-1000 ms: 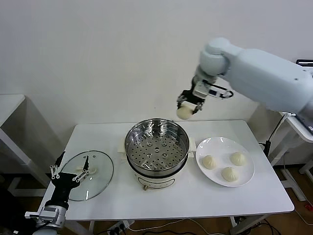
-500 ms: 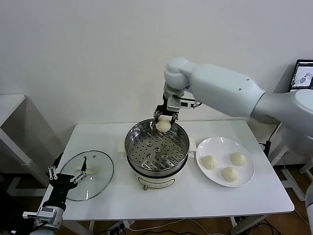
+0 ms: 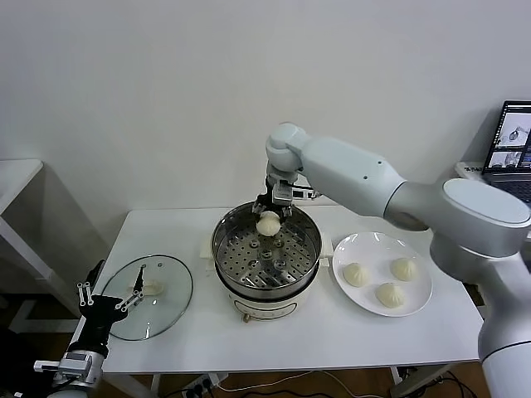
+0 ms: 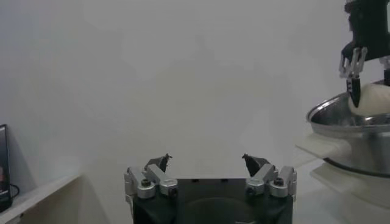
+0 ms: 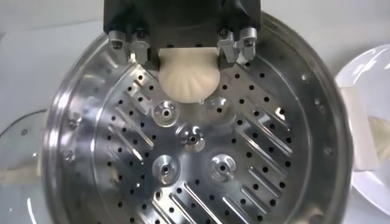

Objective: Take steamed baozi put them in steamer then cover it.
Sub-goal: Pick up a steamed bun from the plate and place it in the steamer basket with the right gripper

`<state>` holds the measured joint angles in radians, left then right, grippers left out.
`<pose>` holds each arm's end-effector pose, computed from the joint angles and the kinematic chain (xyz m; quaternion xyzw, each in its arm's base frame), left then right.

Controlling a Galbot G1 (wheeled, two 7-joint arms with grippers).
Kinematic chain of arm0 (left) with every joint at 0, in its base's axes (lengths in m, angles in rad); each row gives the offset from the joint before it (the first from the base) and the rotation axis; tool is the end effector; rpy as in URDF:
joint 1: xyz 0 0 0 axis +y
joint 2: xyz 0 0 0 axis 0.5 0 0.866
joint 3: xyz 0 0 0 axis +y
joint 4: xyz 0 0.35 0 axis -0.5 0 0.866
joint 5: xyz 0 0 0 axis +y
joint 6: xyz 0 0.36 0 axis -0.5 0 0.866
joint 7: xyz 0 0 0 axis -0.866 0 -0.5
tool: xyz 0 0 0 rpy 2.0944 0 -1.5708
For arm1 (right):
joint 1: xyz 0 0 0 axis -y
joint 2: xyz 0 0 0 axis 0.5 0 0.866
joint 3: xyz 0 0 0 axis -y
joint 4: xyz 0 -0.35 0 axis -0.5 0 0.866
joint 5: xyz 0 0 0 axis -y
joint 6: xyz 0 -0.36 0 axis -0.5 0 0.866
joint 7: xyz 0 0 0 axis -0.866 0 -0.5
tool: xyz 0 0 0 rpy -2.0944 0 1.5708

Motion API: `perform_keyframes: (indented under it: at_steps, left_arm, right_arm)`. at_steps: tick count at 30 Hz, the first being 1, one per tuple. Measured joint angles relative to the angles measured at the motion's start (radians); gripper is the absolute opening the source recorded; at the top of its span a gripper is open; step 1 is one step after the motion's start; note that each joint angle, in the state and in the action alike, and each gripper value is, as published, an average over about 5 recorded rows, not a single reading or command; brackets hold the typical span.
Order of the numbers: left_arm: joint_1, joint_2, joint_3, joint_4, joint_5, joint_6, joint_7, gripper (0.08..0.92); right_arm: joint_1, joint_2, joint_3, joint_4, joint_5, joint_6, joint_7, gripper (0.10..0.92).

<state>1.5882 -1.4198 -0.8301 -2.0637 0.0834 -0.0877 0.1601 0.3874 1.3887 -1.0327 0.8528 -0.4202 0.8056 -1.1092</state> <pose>0.1751 0.1216 -0.2956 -0.0084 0.9823 0.1865 0.0119 0.6210 0.1603 -0.0811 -0.6477 0.0680 -0.7578 0.0401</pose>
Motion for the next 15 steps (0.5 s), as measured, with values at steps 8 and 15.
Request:
perform_keyframes:
  at_steps: [8,15]
  left_arm:
    - [-0.001,0.0,-0.006,0.001,0.0,0.0,0.0,0.823]
    - [0.001,-0.001,-0.009,0.005,0.0,-0.002,0.001,0.823]
  right_arm:
    - [-0.023,0.016,0.011,-0.037,-0.036,0.011,0.027,0.75]
    - [-0.013,0.0,0.015,-0.024,-0.014,0.007,0.033,0.822]
